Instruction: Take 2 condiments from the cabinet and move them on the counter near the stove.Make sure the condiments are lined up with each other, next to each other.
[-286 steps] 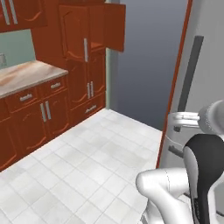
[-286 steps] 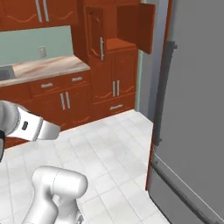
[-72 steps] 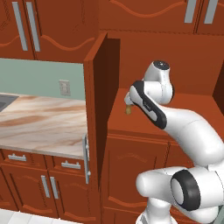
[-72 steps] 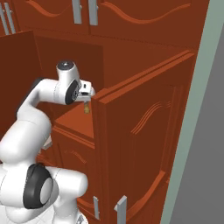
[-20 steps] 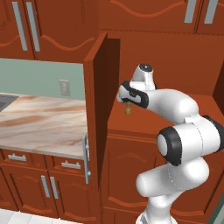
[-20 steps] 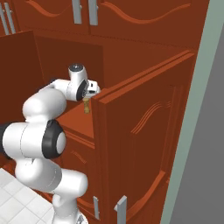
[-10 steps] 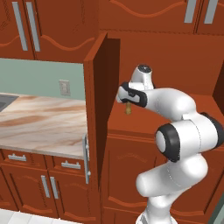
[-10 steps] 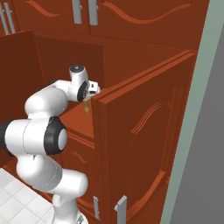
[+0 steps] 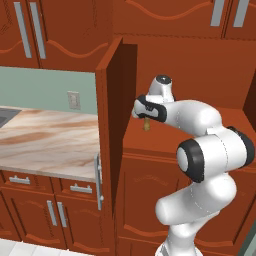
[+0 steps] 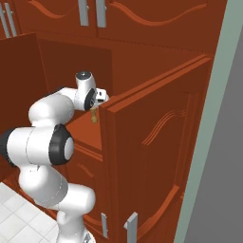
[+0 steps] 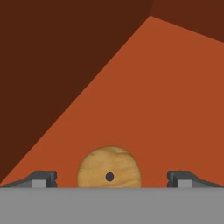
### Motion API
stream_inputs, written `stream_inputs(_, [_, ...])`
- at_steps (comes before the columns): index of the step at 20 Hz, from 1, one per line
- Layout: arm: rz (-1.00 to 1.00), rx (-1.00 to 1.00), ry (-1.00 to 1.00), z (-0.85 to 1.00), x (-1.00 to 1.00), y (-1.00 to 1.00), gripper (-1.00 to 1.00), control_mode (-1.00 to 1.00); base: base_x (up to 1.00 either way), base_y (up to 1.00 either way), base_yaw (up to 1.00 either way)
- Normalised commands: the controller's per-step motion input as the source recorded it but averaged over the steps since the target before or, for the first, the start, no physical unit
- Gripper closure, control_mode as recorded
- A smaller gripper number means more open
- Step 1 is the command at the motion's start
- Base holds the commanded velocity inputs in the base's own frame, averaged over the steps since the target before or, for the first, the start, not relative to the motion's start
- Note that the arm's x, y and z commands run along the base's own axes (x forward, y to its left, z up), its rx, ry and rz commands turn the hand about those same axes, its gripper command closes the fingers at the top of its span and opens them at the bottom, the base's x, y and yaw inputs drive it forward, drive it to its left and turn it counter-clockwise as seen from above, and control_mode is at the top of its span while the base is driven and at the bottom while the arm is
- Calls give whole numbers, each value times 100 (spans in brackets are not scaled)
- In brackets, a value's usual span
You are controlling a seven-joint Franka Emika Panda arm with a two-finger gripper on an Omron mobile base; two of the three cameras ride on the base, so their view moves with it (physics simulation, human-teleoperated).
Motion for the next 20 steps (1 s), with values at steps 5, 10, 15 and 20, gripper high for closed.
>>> stream_inputs(5, [0, 0, 0, 0, 0, 0, 100, -100, 0, 0, 0])
stream_inputs(10, [0, 0, 0, 0, 0, 0, 100, -100, 0, 0, 0])
stream_inputs(15, [0, 0, -1, 0, -1, 0, 100, -100, 0, 0, 0])
stream_inputs(20, [0, 0, -11, 0, -20, 0, 100, -100, 0, 0, 0])
